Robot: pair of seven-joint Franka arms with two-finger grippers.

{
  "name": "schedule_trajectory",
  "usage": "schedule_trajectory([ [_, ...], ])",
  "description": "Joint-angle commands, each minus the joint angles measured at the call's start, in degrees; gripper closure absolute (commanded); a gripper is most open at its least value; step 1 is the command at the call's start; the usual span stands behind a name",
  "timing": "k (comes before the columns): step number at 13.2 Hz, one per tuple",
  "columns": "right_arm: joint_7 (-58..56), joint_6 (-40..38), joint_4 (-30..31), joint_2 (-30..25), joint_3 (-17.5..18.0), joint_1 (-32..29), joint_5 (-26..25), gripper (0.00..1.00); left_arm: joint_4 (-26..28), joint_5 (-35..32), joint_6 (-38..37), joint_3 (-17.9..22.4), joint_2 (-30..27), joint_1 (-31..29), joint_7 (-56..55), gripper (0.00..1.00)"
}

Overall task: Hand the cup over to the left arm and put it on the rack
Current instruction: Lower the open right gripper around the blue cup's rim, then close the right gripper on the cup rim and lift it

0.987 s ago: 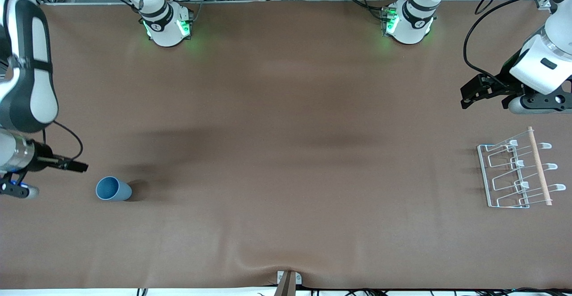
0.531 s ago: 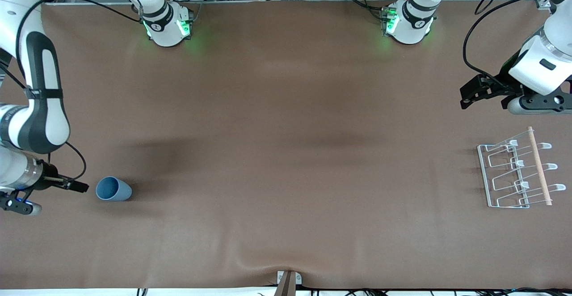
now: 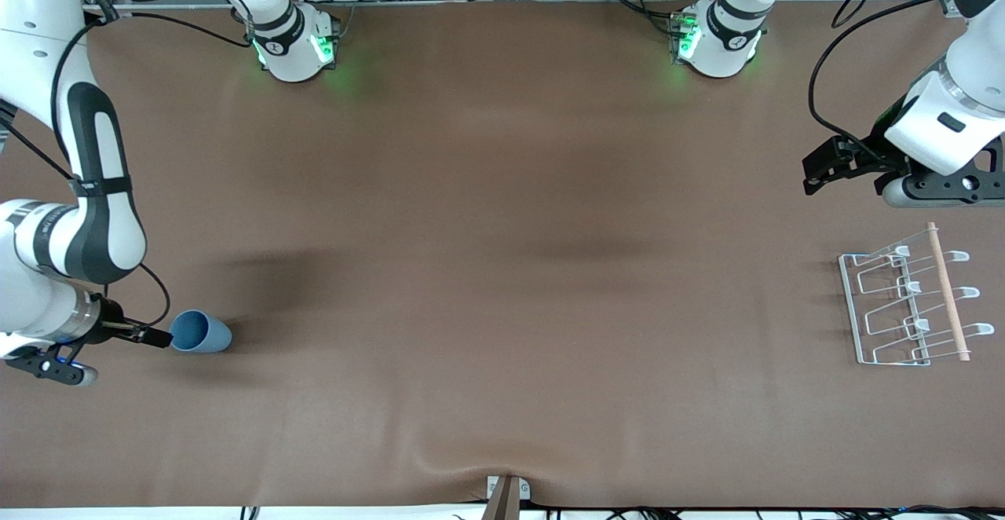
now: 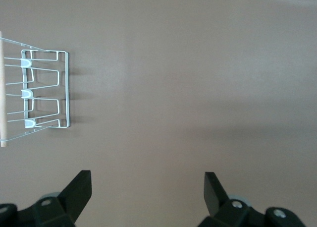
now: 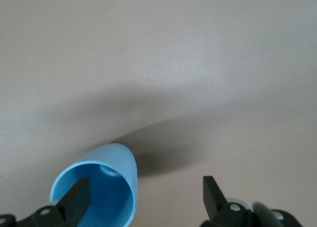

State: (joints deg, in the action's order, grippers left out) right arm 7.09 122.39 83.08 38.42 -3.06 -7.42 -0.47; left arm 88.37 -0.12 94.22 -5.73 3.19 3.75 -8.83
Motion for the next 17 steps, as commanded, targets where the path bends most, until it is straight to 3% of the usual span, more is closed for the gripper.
schedule_trajectory([
  [1, 0.6, -0.5, 0.4, 1.1, 0.7, -0.6, 0.5, 0.0, -0.6, 1.1, -0.1, 0.2, 0.2, 0.3, 1.1, 0.0],
  [6, 0.5, -0.9, 3.6, 1.3, 0.7, -0.4, 3.8, 0.0, -0.5, 0.6, -0.1, 0.2, 0.2, 0.5, 1.3, 0.0],
  [7, 0.4, -1.0, 3.7, 1.3, 0.7, -0.4, 4.2, 0.04, -0.5, 0.6, -0.1, 0.2, 0.2, 0.5, 1.3, 0.0],
  [9, 0.0, -1.7, 3.7, 1.3, 0.7, -0.4, 4.3, 1.0, -0.5, 0.9, -0.2, 0.2, 0.2, 0.4, 1.3, 0.0],
  [17, -0.1, -2.8, 3.1, 0.3, 1.0, 0.0, 4.5, 1.0, -0.5, 1.0, -0.3, 0.2, 0.3, 0.4, 1.4, 0.0],
])
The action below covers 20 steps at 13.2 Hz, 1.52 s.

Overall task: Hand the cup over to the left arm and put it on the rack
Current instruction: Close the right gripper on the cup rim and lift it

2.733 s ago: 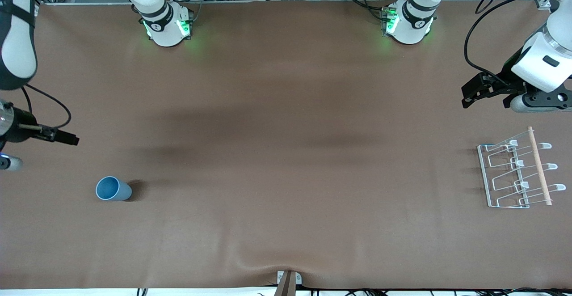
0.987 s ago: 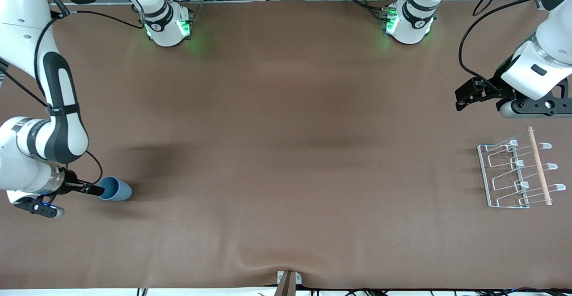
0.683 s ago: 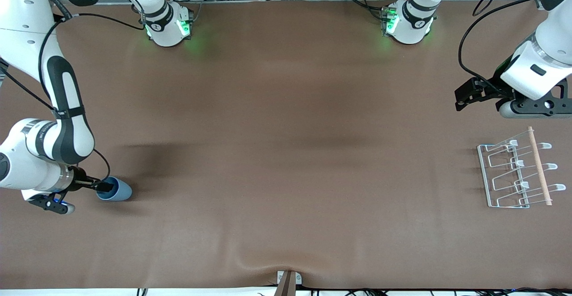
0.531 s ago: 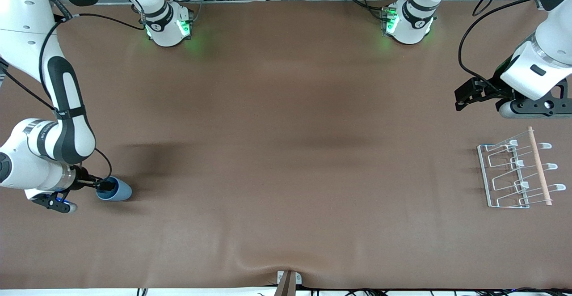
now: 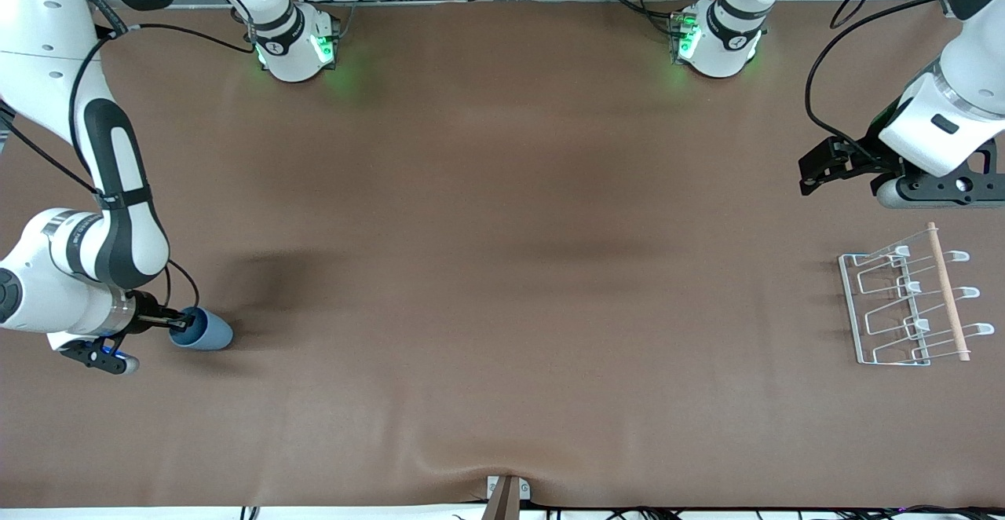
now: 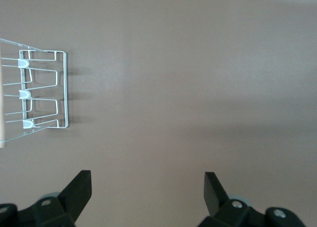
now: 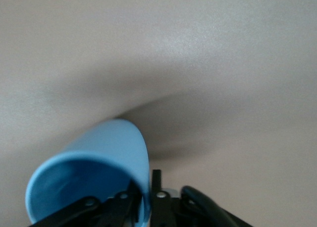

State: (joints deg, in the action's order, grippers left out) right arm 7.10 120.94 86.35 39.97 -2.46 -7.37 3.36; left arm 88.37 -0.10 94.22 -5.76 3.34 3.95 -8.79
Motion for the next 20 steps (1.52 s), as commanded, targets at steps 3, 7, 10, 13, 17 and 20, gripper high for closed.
schedule_trajectory([
  [3, 0.6, -6.4, -1.9, -3.4, 2.2, 0.0, 1.7, 1.0, -0.6, 1.7, -0.3, 0.2, 0.3, -0.3, 1.3, 0.0],
  [7, 0.8, -13.3, -2.2, -6.1, 2.5, 0.7, 10.2, 1.0, -0.6, 4.4, -0.2, 0.2, 0.5, -0.8, 1.2, 0.0],
  [10, 3.0, -18.2, -2.2, -7.7, 2.5, 2.9, 19.3, 1.0, -0.6, 11.5, -0.2, 0.8, 0.7, -1.3, -1.7, 0.0],
  [13, 9.0, -20.4, -2.5, -9.4, 2.5, 7.3, 25.1, 1.0, -0.6, 20.2, -0.2, 0.7, 1.4, -2.6, -9.4, 0.0],
  [17, 13.8, -19.9, -2.6, -10.5, 2.5, 14.5, 36.2, 1.0, -0.6, 30.9, -0.3, 0.8, 3.2, -2.7, -19.0, 0.0],
  [20, 13.7, -18.8, -3.2, -10.6, 2.4, 19.7, 45.7, 1.0, -0.6, 41.4, -0.3, 0.8, 4.8, -4.9, -28.1, 0.0],
])
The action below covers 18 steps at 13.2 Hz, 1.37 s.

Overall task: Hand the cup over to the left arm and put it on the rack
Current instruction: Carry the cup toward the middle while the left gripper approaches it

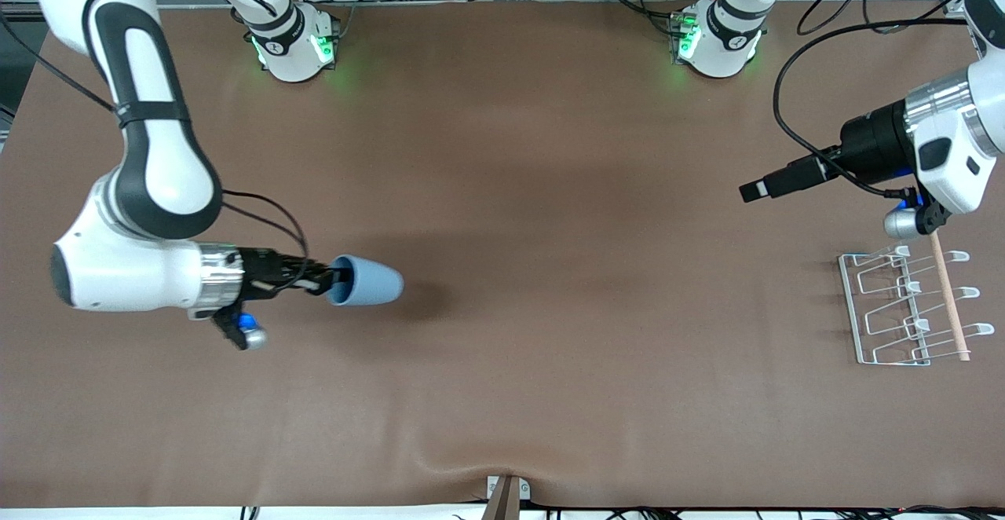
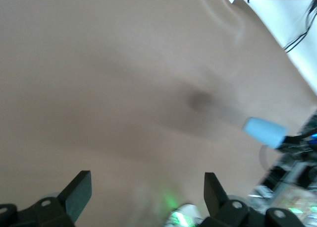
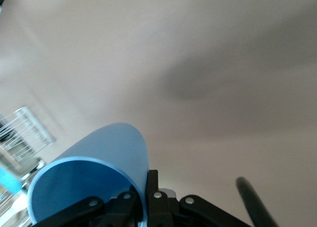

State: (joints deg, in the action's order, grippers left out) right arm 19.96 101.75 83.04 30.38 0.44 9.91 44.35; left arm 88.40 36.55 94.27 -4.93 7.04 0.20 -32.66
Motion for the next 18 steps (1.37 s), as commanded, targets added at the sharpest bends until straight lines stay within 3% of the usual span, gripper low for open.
schedule_trajectory([
  [1, 1.0, 0.6, 0.0, -1.4, -0.5, 4.3, 7.0, 1.0, -0.5, 8.5, -0.3, -0.1, 1.7, -1.3, -6.0, 0.0],
  [4, 2.9, 5.1, 0.0, -1.8, -0.5, 8.9, 12.9, 1.0, -0.6, 16.5, 0.9, -0.2, 4.6, -0.4, -13.2, 0.0],
  [6, 6.9, 12.1, -0.1, -2.5, -0.4, 13.6, 13.7, 1.0, -0.6, 21.5, 3.1, -0.6, 6.6, -0.1, -19.3, 0.0],
  [8, 8.4, 19.5, 0.0, -2.6, -0.5, 18.1, 18.7, 1.0, -0.6, 27.2, 3.5, -0.8, 8.8, 1.8, -29.6, 0.0],
  [11, 8.3, 29.8, -0.2, -2.5, -0.5, 23.3, 25.4, 1.0, -0.6, 27.8, 5.5, -0.8, 9.7, 5.2, -40.3, 0.0],
  [13, 8.4, 33.6, -0.2, -2.5, -0.5, 25.6, 26.1, 1.0, -0.5, 27.0, 5.6, -0.4, 10.3, 7.0, -45.3, 0.0],
  [15, 8.7, 34.0, -0.2, -2.8, -0.5, 26.6, 26.9, 1.0, -0.8, 15.7, 5.9, -0.8, 9.4, 10.2, -48.0, 0.0],
  [18, 11.4, 33.7, 0.2, -4.7, -0.6, 27.4, 26.8, 1.0, -0.8, 9.5, 6.7, -0.8, 9.2, 11.0, -47.8, 0.0],
])
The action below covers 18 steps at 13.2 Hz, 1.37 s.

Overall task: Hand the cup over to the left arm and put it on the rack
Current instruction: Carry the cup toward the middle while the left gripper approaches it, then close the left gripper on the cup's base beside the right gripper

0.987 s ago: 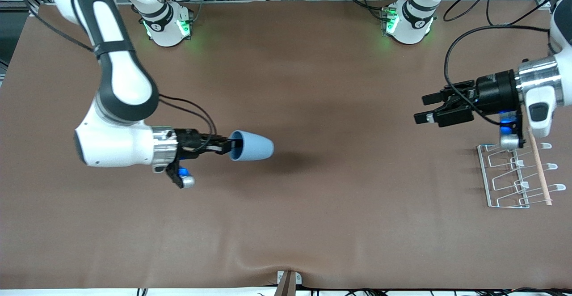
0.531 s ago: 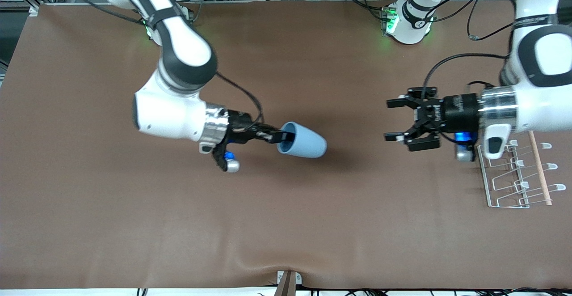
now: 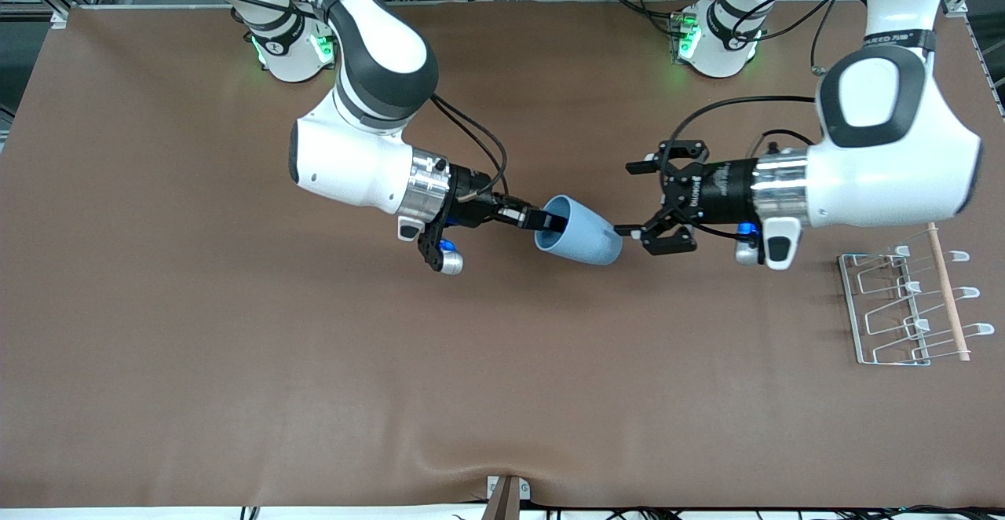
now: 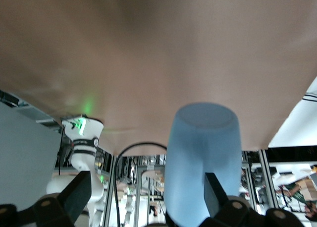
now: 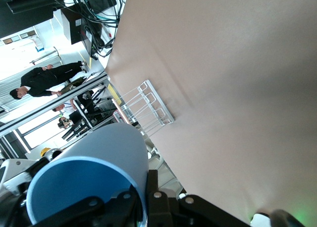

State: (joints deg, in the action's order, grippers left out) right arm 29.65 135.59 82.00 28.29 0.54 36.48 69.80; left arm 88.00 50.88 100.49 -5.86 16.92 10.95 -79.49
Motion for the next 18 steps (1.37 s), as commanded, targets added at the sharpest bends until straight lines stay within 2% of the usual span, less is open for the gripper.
schedule_trajectory([
  [1, 2.2, -0.2, 1.4, -2.7, -0.7, 1.0, 1.3, 1.0, -0.4, -7.2, 0.5, 0.1, -1.0, 0.3, -0.9, 0.0],
  [9, 4.6, 0.0, 1.1, -2.5, -0.6, 3.3, 1.4, 1.0, -4.1, -8.0, 0.9, 0.5, -1.1, -0.6, -5.8, 0.0],
  [18, 5.4, 0.8, -1.2, -2.0, -0.6, 4.6, 3.2, 1.0, -3.0, -8.4, 2.6, 0.1, 0.1, 0.9, -5.1, 0.0],
])
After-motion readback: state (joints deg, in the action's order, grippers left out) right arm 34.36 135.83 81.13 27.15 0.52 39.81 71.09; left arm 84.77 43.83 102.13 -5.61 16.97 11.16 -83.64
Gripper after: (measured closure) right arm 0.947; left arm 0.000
